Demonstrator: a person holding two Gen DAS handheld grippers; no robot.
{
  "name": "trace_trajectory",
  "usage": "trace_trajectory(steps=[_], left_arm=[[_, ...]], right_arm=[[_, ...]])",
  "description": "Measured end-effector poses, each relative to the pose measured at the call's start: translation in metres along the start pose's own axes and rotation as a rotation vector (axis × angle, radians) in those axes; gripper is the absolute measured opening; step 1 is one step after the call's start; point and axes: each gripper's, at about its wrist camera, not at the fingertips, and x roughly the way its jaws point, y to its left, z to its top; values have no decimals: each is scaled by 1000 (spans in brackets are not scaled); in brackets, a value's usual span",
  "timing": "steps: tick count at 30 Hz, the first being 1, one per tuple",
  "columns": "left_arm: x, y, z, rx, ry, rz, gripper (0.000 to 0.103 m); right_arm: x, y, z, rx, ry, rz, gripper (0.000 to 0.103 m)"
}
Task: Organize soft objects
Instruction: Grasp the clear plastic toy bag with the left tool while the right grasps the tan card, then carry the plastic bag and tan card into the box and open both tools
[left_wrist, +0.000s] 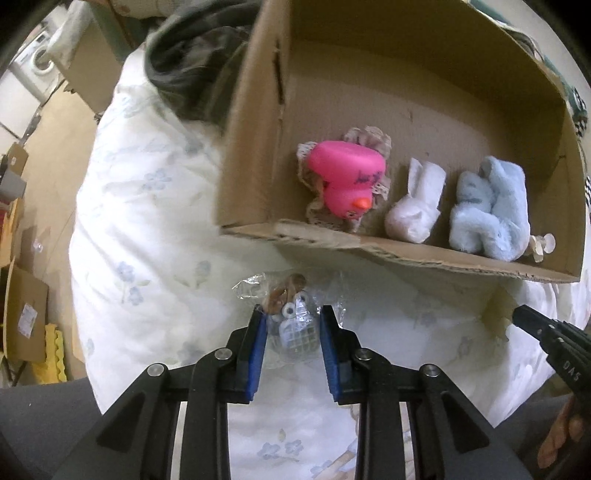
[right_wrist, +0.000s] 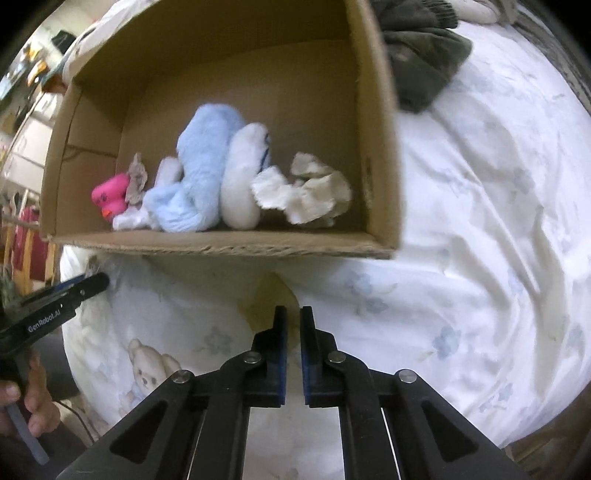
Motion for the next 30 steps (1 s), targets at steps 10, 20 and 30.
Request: trace_trajectory(steps=[10,20,30], left_arm=[[-29,-2,-16,-4,-73,15,25],[-102,5,-46,-4,-205,-7,25],[-157,-1,-25,62,-350,-24,25]], right_arm=[[-39,-12,-7,13,-97,68,7],[-91,-13,-20,30,-208,261,7],[-128,8,-11,59,-334,359,7]])
